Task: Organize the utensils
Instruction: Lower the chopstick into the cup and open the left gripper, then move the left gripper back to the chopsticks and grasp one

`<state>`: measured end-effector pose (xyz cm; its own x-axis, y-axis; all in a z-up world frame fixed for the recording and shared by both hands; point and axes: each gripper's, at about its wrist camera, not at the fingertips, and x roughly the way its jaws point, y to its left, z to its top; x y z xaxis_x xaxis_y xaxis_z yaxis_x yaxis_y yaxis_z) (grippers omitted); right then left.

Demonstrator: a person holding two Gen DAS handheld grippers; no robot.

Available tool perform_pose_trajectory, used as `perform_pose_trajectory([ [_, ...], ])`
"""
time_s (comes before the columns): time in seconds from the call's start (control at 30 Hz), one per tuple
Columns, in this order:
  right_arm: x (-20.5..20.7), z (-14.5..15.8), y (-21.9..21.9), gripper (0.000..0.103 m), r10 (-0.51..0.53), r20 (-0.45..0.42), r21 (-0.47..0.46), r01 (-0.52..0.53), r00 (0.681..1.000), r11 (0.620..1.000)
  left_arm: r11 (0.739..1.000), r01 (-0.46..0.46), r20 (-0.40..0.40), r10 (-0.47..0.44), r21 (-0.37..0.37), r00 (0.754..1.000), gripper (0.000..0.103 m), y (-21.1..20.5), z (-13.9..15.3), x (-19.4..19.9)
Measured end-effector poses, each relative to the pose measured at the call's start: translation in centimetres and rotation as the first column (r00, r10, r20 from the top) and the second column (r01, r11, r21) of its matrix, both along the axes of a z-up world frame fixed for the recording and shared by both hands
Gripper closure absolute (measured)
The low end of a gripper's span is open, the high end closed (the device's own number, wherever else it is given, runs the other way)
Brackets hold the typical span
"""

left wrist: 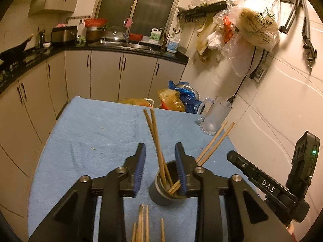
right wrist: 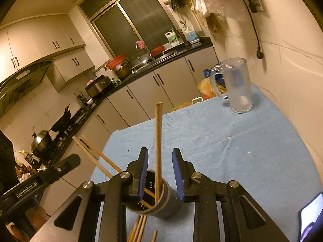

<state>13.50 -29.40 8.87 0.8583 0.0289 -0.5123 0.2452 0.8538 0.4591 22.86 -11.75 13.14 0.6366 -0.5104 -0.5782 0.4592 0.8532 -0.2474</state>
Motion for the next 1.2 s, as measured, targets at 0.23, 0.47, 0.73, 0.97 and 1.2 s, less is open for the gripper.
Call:
perform_pose_trajectory([
  [0.23, -3.9, -1.1, 1.0, 0.071, -0.008, -0.048, -0.014, 0.008, 0.999, 1.0, 0.999, 0.008, 0.043, -0.01, 0.047, 0.999, 0.069, 1.8, -1.0, -4.0],
  [0.47, -6.4, -3.9, 4.5, 0.071, 0.036, -0.134, -0.088, -0.048, 0.99, 0.995, 0.992, 0.03, 0.041, -0.035, 0.125, 0.999, 0.066, 2.7, -4.3, -8.1],
  [0.73, -7.5, -7.0, 8.0, 0.071, 0.076, -0.215, -0.163, -0.113, 0.974, 0.98, 0.984, 0.025, -0.04, -0.018, 0.179, 0.999, 0.065, 5.2, -9.1, -10.5],
  [0.97, -7.4, -8.7, 9.9, 0.071, 0.096, -0.266, -0.175, -0.146, 0.959, 0.974, 0.979, 0.004, -0.097, 0.017, 0.203, 0.995, 0.065, 7.3, -12.3, -10.8],
  [1.2, -7.1, -9.2, 11.2, 0.071, 0.109, -0.291, -0.198, -0.172, 0.951, 0.965, 0.978, 0.001, -0.115, 0.023, 0.21, 0.993, 0.065, 7.8, -13.2, -11.0],
])
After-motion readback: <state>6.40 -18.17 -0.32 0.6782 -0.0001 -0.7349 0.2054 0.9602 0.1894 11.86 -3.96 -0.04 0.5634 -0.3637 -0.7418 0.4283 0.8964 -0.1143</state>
